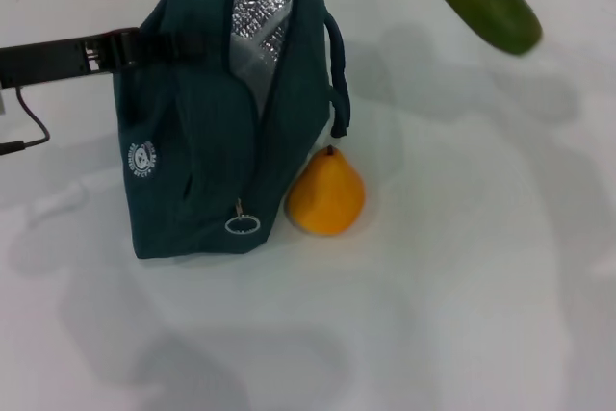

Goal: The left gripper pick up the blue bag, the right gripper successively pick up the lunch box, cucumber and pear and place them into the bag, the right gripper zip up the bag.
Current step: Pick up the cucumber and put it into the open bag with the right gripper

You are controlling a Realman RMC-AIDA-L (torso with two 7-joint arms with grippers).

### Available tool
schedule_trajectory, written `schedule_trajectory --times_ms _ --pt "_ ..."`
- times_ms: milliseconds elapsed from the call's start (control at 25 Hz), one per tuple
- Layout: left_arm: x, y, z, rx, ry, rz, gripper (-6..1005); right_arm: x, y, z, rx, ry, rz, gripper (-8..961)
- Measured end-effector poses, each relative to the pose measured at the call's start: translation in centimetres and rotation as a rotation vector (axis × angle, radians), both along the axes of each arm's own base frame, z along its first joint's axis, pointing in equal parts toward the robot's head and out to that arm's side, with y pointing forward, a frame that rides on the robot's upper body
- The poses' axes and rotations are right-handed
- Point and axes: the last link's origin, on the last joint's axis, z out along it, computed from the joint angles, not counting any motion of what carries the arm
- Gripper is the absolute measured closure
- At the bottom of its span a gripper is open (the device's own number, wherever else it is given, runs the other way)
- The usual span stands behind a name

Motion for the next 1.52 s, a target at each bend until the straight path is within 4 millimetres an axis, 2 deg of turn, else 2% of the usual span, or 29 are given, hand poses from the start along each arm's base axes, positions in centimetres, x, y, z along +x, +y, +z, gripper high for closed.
schedule_trajectory --times_ms 160,280,640,800,1040,1240,1520 --pt "0.2 0.1 0.1 0.01 -0.014 -0.008 919 -1.6 -0.5 0.6 0.022 0.141 0.122 297" --pt "0.4 0.2 0.2 0.018 -0.02 -0.016 919 -2.1 -1.2 0.8 0.005 0.254 0.199 295" --pt "0.5 0.3 0.4 0.026 -0.023 -0.024 918 -0.6 -2.2 0.2 -0.065 0.543 0.328 289" --pt "0.4 0.3 0.4 0.027 -0.022 -0.023 918 0.9 -2.1 -0.9 -0.07 0.631 0.369 287" --pt "0.4 0.3 0.4 0.028 -0.021 -0.022 918 2.5 -2.5 -4.1 -0.069 0.681 0.477 282" --pt "0.4 0.4 0.5 0.036 -0.018 -0.017 918 2.7 -3.5 -6.6 -0.068 0.721 0.57 279" --pt "0.4 0.5 0.4 0.037 -0.018 -0.018 917 2.7 -4.2 -7.9 -0.032 0.776 0.628 274"
